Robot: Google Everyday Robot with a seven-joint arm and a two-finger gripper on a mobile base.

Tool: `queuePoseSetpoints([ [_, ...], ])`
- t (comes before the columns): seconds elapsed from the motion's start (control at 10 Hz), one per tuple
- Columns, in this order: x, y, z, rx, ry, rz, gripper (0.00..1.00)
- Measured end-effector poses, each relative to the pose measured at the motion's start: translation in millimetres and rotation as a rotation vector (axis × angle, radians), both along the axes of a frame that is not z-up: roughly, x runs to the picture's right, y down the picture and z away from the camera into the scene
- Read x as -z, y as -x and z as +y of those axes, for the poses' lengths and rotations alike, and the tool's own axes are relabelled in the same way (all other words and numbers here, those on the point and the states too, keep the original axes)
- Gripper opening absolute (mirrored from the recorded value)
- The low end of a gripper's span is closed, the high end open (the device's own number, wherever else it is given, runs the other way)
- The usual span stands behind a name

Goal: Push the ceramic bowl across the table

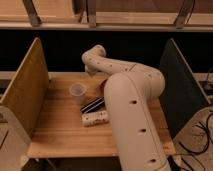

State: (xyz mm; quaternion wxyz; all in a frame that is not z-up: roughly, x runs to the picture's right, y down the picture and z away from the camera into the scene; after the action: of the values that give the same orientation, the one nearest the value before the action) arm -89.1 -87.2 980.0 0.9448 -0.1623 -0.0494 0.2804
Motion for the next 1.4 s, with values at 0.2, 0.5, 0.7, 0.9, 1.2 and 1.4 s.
queuePoseSetpoints([
  [0.2,-15.3,-10.1,18.8,-0.049,0.046,-0.012,0.00],
  [0.5,-38.1,-37.0,56.3,-0.119,0.160,0.008,0.00],
  [0.7,-46.7,-51.4,69.4,-0.145,0.211,0.034,0.00],
  [0.9,-48.8,-72.0,73.9,-0.152,0.247,0.082,0.00],
  [1.2,-36.6,-106.2,68.4,-0.124,0.281,0.176,0.00],
  [1.4,-22.6,-129.3,63.8,-0.116,0.296,0.233,0.00],
])
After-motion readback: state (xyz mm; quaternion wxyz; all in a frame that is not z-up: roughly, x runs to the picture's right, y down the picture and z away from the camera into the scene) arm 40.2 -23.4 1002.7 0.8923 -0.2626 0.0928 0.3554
